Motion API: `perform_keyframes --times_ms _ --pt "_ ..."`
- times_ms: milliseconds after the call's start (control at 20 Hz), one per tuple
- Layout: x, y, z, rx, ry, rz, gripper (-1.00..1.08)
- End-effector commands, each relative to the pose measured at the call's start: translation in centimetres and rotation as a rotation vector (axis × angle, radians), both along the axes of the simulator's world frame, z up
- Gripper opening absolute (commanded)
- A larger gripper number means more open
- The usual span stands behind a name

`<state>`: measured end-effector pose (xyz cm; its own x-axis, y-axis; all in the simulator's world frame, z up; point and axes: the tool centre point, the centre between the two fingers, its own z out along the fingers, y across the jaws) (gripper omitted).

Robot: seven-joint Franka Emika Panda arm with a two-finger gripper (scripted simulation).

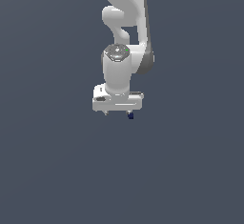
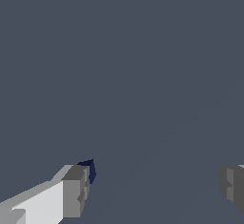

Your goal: Pick up the object and move it to a goal position.

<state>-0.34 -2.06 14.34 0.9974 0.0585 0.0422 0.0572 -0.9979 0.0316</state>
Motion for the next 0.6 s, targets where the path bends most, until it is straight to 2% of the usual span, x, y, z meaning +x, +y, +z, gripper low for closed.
perform_keyframes --times_ms 0,250,550 --pt "-1.1 1.5 -1.8 0.004 0.01 0.044 1.0" --pt "-3.8 4.6 -5.4 0.014 0.031 0.137 1.0" --pt "-5.9 6.7 -7.6 0.023 0.044 0.2 1.0"
